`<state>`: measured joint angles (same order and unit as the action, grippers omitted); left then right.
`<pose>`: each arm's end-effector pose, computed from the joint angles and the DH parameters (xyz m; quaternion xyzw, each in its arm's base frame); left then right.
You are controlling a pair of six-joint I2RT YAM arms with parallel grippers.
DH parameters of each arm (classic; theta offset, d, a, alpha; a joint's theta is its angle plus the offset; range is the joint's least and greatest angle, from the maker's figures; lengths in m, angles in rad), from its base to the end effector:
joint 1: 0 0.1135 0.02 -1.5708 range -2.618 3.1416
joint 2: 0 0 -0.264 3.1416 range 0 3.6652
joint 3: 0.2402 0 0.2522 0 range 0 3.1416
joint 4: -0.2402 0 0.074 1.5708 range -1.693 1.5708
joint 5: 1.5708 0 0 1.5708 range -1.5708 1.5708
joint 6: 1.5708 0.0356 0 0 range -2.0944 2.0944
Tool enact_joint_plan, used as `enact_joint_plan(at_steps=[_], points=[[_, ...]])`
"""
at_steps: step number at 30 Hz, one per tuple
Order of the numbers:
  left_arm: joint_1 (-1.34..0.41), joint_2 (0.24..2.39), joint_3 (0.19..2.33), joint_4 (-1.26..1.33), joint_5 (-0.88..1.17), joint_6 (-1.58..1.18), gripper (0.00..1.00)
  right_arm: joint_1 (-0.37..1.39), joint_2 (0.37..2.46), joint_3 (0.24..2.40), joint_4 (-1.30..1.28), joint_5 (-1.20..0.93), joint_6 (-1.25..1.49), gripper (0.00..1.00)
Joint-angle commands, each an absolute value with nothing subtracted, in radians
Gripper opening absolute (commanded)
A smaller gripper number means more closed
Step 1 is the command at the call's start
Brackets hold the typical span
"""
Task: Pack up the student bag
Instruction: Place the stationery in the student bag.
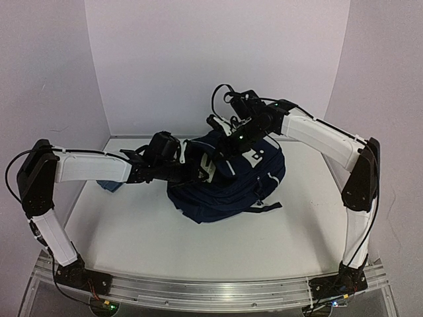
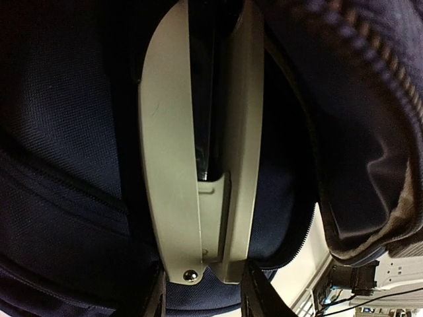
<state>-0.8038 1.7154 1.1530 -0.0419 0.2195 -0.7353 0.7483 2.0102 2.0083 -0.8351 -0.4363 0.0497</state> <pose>0.2628 -0.2838 0.2331 0.0810 0.8779 -0.3910 0.2642 0.3185 0.3162 0.3330 -0.3848 0.8297 0.3222 0.2442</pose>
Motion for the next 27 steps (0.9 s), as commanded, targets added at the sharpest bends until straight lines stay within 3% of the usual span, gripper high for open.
enact_joint_plan(at_steps=[1, 11, 17, 25, 27], points=[[-0.808, 1.743, 1.220, 0.113, 0.297, -0.733, 0.28, 0.755, 2.001, 2.025, -0.754, -0.505, 0.066, 0.00], [-0.808, 1.864, 1.332, 0.216, 0.327, -0.735, 0.22, 0.755, 2.020, 2.035, -0.748, -0.543, 0.086, 0.00], [-0.814, 1.895, 1.343, 0.306, 0.352, -0.757, 0.37, 0.755, 2.016, 2.023, -0.743, -0.546, 0.087, 0.00], [-0.834, 1.923, 1.308, 0.473, 0.445, -0.754, 0.38, 0.754, 2.020, 2.031, -0.742, -0.546, 0.089, 0.00], [-0.838, 1.933, 1.305, 0.513, 0.471, -0.753, 0.44, 0.755, 2.020, 2.032, -0.741, -0.546, 0.089, 0.00]])
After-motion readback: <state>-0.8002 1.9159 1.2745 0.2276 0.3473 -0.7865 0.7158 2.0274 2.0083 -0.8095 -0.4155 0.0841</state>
